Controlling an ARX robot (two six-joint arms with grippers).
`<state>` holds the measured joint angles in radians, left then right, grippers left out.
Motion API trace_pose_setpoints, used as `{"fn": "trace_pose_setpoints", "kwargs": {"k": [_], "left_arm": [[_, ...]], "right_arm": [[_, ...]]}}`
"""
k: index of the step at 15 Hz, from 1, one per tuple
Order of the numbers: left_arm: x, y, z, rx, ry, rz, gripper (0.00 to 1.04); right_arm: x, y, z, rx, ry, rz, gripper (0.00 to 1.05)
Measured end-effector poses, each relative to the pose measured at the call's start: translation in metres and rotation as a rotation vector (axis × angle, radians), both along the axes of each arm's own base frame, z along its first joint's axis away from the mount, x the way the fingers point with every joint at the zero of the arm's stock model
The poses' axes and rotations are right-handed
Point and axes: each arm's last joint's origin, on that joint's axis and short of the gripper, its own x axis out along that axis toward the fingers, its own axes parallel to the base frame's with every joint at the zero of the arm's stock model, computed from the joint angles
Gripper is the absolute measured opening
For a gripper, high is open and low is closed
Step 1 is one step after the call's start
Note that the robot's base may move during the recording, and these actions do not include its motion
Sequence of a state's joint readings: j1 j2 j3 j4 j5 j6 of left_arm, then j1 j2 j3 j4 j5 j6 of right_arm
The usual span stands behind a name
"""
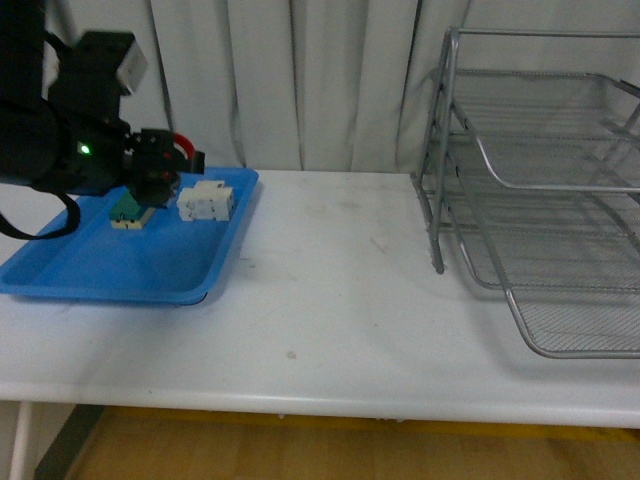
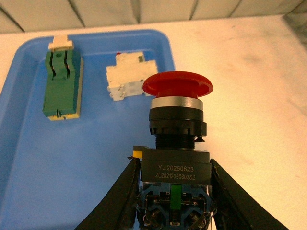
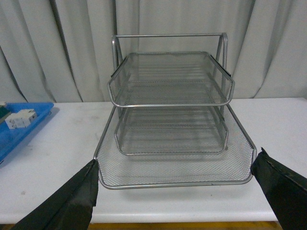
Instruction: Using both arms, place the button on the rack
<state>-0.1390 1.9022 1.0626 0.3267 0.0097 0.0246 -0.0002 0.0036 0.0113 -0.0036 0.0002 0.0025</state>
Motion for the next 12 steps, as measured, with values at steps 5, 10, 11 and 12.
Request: {"fn": "trace_pose_setpoints", "kwargs": {"k": [5, 10, 11, 12], "left_arm": [[-0.119, -0.001, 0.018, 0.002, -0.051, -0.007, 0.36], [-0.149, -0.002, 0.003, -0.039, -0.028, 0.017, 0.36], [-0.148, -0.003, 0.003, -0.052, -0.037, 0.021, 0.36], [-0.148, -0.002, 0.003, -0.054, -0.036, 0.036, 0.36]], "right_arm": [[0.0, 0.0, 0.0, 0.0, 0.0, 0.0, 0.98], [0.0, 0.0, 0.0, 0.0, 0.0, 0.0, 0.98], [0.0, 0.0, 0.0, 0.0, 0.001, 0.001, 0.98], [0.0, 0.0, 0.0, 0.0, -0.001, 0.001, 0.98]]}}
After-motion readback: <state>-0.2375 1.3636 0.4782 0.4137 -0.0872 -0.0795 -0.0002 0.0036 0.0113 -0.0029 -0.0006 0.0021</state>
